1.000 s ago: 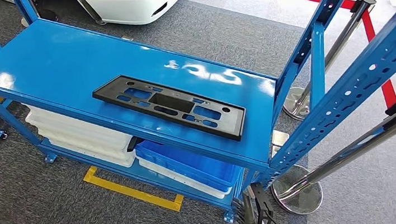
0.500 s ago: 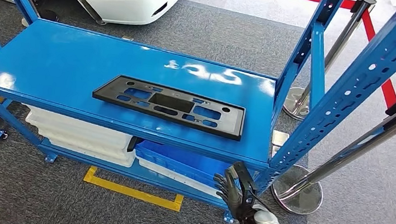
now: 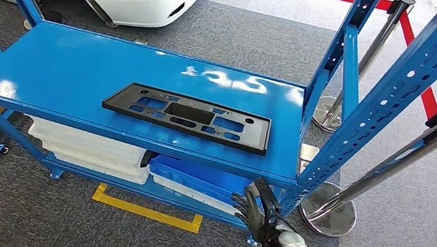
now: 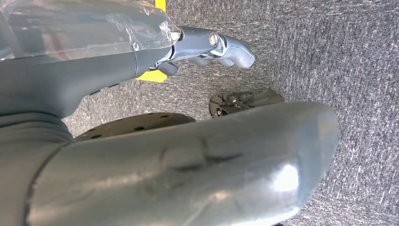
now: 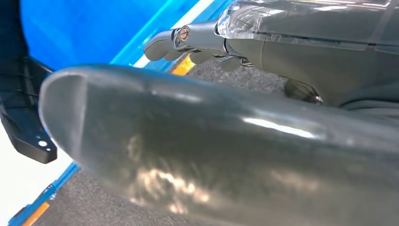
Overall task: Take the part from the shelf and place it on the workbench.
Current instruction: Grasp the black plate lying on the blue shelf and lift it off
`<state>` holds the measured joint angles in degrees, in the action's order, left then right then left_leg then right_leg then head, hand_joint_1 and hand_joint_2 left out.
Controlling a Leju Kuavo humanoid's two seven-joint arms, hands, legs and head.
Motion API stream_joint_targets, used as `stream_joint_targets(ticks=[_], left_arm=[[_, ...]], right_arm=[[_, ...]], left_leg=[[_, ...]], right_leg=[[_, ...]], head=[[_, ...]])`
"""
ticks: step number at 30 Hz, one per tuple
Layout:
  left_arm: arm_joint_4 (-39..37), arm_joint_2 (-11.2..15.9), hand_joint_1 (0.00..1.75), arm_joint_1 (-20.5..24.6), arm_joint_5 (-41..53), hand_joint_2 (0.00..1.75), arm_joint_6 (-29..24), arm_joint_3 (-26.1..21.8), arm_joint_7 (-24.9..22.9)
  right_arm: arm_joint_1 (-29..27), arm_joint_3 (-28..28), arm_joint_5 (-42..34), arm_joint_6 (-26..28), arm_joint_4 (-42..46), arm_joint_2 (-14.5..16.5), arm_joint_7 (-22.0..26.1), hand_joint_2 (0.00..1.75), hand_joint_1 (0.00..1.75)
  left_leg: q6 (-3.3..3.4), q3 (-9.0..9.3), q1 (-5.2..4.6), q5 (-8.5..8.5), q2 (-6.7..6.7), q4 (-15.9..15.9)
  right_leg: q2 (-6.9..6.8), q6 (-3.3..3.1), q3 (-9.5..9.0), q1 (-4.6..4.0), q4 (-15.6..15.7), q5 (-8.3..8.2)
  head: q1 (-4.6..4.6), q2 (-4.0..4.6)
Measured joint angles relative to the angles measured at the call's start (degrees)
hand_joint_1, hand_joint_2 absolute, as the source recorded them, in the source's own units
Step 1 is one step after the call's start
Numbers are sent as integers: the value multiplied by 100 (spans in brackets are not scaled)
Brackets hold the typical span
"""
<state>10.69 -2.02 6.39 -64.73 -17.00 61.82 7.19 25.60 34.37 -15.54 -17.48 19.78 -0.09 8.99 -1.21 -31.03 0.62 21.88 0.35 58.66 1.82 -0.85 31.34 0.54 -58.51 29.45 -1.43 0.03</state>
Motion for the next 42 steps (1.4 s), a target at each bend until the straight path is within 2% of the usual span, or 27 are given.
stream_joint_targets(ticks=[10, 22, 33, 42], left_arm=[[-5, 26, 0, -2, -36, 0, 4, 1, -31], [-28, 35, 0, -1, -57, 0, -4, 1, -71], [-31, 50, 0, 0, 103, 0, 21, 7, -83], [-32, 75, 0, 1, 192, 0, 47, 98, -97]], right_arm=[[-119, 46, -377, 348, -98, -98, -588, 0, 0], [-210, 82, -420, 157, -146, -161, -249, 0, 0], [-58, 334, -225, -537, -140, 131, -308, 0, 0], [91, 799, -152, -939, -136, 423, -541, 0, 0]], left_leg=[[0, -1, 0, 0, -1, 0], [0, -6, 0, 0, -2, 0], [-2, -6, 1, -2, -1, 0], [-3, -6, 1, -3, -1, 0]], right_leg=[[1, 0, 5, 1, 1, 0], [0, -1, 6, -1, -1, -1], [1, -2, 7, -1, -4, -2], [1, -2, 7, -1, -5, -2]], head=[[2, 0], [0, 0], [2, 1], [1, 0]])
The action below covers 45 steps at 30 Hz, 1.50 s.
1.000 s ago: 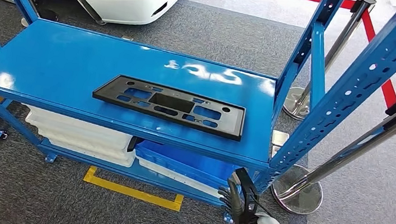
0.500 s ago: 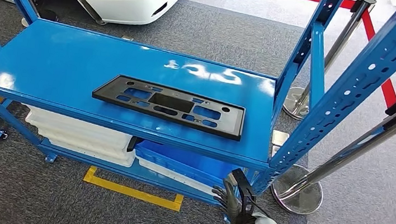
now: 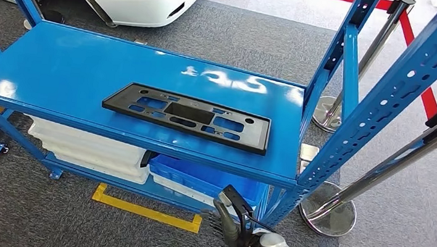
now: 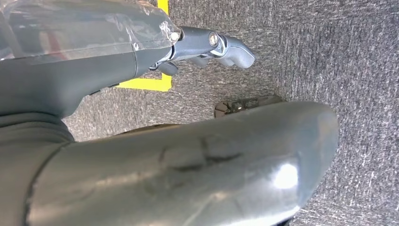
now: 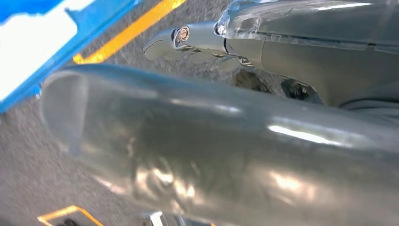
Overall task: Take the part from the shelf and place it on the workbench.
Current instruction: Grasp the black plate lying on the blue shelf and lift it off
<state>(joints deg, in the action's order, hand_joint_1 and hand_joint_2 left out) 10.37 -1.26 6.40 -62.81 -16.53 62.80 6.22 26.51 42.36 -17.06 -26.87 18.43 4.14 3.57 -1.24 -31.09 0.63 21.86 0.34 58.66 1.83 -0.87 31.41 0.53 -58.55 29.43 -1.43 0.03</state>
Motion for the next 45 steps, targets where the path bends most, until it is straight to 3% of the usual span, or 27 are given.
stream_joint_targets(ticks=[11, 21, 32, 36, 42, 45], left_arm=[[-3, 22, 0, 0, 20, 0, 3, 52, -12], [-5, 39, 0, 2, 143, 0, 45, 109, -8], [-5, 48, 0, 21, 229, 0, 71, 240, 3], [-5, 48, 0, 25, 218, 0, 71, 272, 21], [-7, 50, 0, 26, -3, 0, 2, 290, 34], [-7, 50, 0, 26, -33, 0, -24, 290, 48]], right_arm=[[10, 433, -37, -114, -2, 175, -127, 0, 0], [12, 840, -24, -756, 1, 246, -374, 0, 0], [298, 1379, 384, -789, 230, 430, -89, 0, 0], [455, 1523, 578, -584, 390, 462, -102, 0, 0], [859, 1823, 1068, 494, 654, 492, -125, 0, 0], [1013, 1860, 1090, 740, 732, 473, -88, 0, 0]], left_leg=[[0, -1, 0, 0, 0, 0], [-1, -1, 0, 0, 0, 0], [-8, -3, 0, -7, 1, 0], [-9, -4, 0, -8, -1, 0], [-15, -3, -2, -11, 1, 0], [-15, -3, -3, -12, 0, 0]], right_leg=[[0, 0, 1, 0, 0, 0], [0, 0, 1, -1, 0, 0], [0, -1, 2, -1, -4, -2], [2, -3, 5, -1, -7, -6], [2, -3, 8, -2, -6, -8], [3, -3, 8, -2, -7, -8]], head=[[-1, 0], [-1, 1], [1, 1], [-4, -1], [-2, 0], [-1, 0]])
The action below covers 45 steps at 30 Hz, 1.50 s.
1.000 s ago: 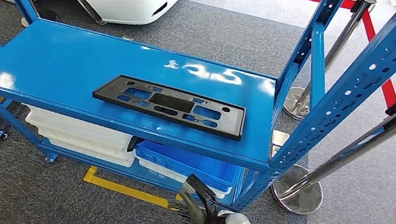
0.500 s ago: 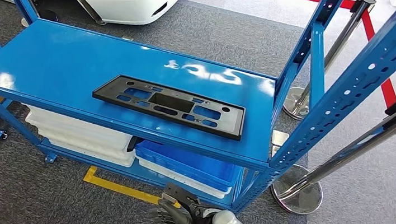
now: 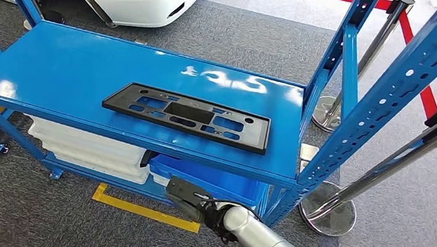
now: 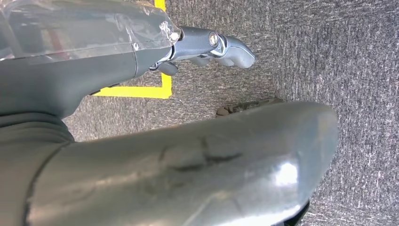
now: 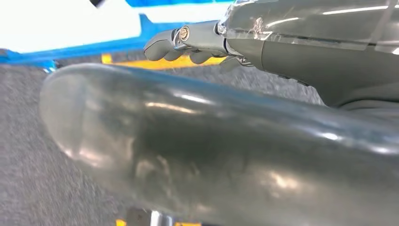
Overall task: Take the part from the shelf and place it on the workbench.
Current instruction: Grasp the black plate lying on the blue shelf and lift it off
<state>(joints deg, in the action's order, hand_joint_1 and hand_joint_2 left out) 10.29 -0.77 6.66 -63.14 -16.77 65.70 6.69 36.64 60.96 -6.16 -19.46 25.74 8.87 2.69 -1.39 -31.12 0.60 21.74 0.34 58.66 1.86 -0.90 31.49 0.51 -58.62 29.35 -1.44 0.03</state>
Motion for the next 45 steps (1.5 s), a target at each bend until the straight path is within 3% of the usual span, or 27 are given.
stream_joint_targets(ticks=[14, 24, 31, 38, 45], left_arm=[[0, 0, 0, -1, -68, 0, -107, 0, 21], [0, -1, 0, 0, -2, 0, -141, 0, 21], [0, -1, 0, 0, 0, 0, -143, 0, 16], [0, -1, 0, 1, 32, 0, -151, 0, -15], [0, -2, 0, 0, -25, 0, -177, 0, -49]], right_arm=[[352, -7, -138, 448, 655, -240, 129, 0, 0], [324, -26, -656, -233, 907, -430, 172, 0, 0], [290, -26, -686, -294, 935, -478, 225, 0, 0], [291, -14, -679, -253, 1030, -478, 660, 0, 0], [393, -15, -527, 292, 1352, -416, 1019, 0, 0]], left_leg=[[0, 0, -1, 0, 0, 1], [0, 0, -2, 0, -1, 2], [0, 0, -1, 0, -1, 2], [0, -1, -1, 0, -1, 2], [0, -1, -1, -1, -1, 2]], right_leg=[[0, 0, 2, -2, 0, 0], [0, 0, 2, -2, 1, 0], [0, 0, 2, -3, 0, 0], [-1, 0, 1, -3, -1, 0], [0, 0, 2, -3, -2, 0]], head=[[0, 1], [-1, 0], [-1, 1], [0, 0], [1, -1]])
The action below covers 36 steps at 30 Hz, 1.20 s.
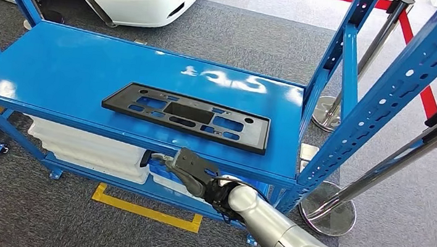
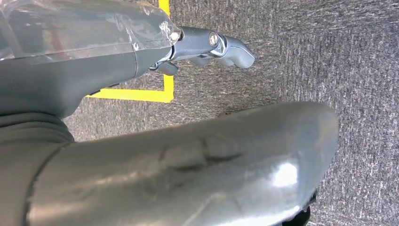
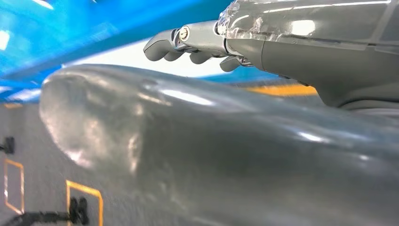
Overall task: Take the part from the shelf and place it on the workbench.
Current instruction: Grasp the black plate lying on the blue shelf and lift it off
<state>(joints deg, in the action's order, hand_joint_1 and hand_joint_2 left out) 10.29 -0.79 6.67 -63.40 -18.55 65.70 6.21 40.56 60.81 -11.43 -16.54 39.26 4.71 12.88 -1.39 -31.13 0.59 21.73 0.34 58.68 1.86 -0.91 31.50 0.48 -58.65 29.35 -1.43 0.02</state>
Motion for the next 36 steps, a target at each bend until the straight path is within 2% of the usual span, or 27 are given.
stream_joint_targets(ticks=[10, 30, 32, 36], left_arm=[[0, 0, 0, 0, 54, 0, 18, 0, -9], [0, 0, 0, -1, 114, 0, 137, 0, -9], [0, 0, 0, -1, 98, 0, 136, 0, -9], [0, 1, 0, -1, 60, 0, 124, 0, -9]], right_arm=[[209, -38, 457, 448, 515, 10, -258, 0, 0], [619, -92, 1072, 787, 791, -12, -496, 0, 0], [649, -91, 1322, 912, 808, -12, -612, 0, 0], [841, -83, 2467, 1179, 823, -16, -1231, 0, 0]], left_leg=[[-1, 1, 0, -2, 0, 0], [-2, 0, 0, -2, 0, 0], [-2, 0, 0, -2, 0, 0], [-2, 0, -1, -3, 0, 0]], right_leg=[[0, 0, 1, 0, 0, 0], [0, -2, 1, -1, -1, -2], [0, -2, 1, -1, -1, -2], [0, -2, 1, -1, -1, -2]], head=[[-1, 1], [-1, 1], [-1, 1], [0, 1]])
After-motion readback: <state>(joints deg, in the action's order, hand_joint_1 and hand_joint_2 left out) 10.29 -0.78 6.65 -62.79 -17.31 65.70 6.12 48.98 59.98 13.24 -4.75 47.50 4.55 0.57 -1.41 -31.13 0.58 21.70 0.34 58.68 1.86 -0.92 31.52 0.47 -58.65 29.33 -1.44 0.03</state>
